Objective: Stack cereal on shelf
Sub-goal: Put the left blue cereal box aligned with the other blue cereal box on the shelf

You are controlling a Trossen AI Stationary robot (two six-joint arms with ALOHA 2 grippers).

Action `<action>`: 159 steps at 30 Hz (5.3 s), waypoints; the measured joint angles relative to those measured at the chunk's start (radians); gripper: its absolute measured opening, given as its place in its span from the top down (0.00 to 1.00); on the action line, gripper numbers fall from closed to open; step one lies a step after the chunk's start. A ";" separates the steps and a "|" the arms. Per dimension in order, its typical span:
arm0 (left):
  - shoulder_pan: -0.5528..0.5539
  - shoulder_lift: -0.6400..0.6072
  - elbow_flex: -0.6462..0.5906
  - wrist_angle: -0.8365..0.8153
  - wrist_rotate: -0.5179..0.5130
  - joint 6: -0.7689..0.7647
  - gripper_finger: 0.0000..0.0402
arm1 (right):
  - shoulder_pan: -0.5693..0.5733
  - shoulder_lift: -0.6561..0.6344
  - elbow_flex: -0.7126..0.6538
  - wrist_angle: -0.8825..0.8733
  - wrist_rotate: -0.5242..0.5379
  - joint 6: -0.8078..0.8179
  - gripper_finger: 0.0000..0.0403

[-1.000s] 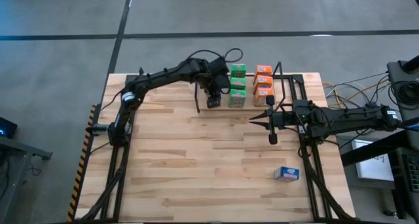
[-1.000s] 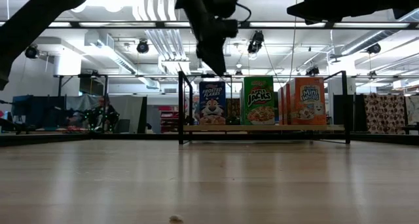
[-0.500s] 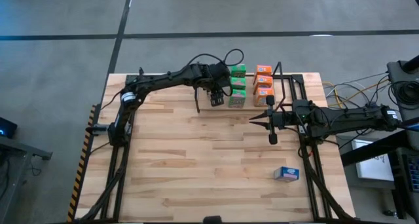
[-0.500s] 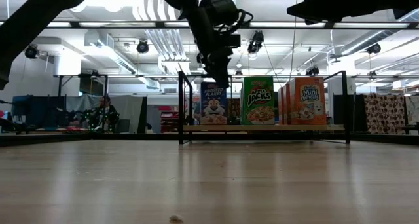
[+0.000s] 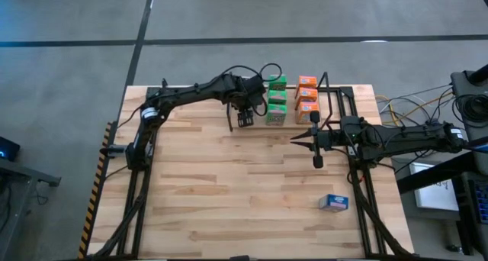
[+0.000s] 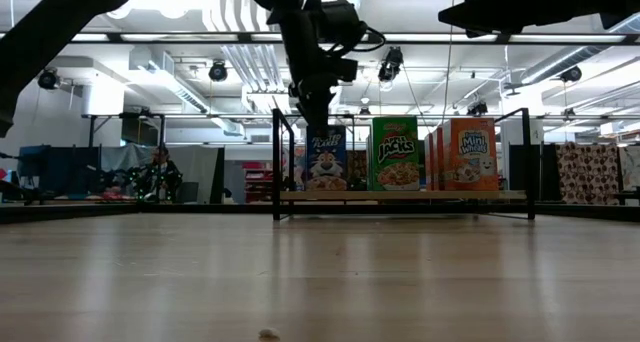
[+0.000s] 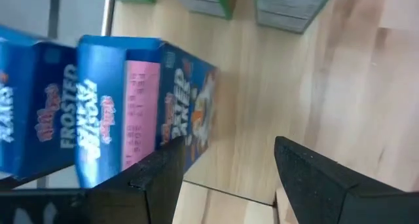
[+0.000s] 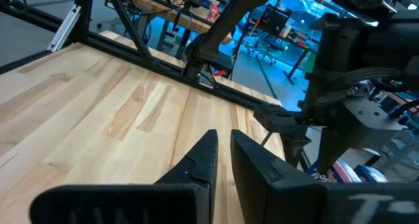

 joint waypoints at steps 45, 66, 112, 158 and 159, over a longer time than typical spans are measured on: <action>-0.135 -0.821 -0.981 0.933 -0.006 0.022 0.65 | -0.183 0.372 0.300 -0.074 0.160 0.346 0.98; -0.105 -0.984 -1.275 1.220 -0.149 0.121 1.00 | -0.412 0.865 0.720 -0.269 0.078 0.313 0.98; -0.101 -0.990 -1.292 1.212 -0.149 0.122 1.00 | -0.438 0.962 0.769 -0.264 0.098 0.150 0.98; -0.102 -0.990 -1.292 1.195 -0.149 0.123 1.00 | -0.408 1.072 0.842 -0.034 0.026 0.152 0.98; -0.101 -0.990 -1.292 1.195 -0.149 0.123 1.00 | -0.409 1.072 0.842 -0.043 0.031 0.151 0.98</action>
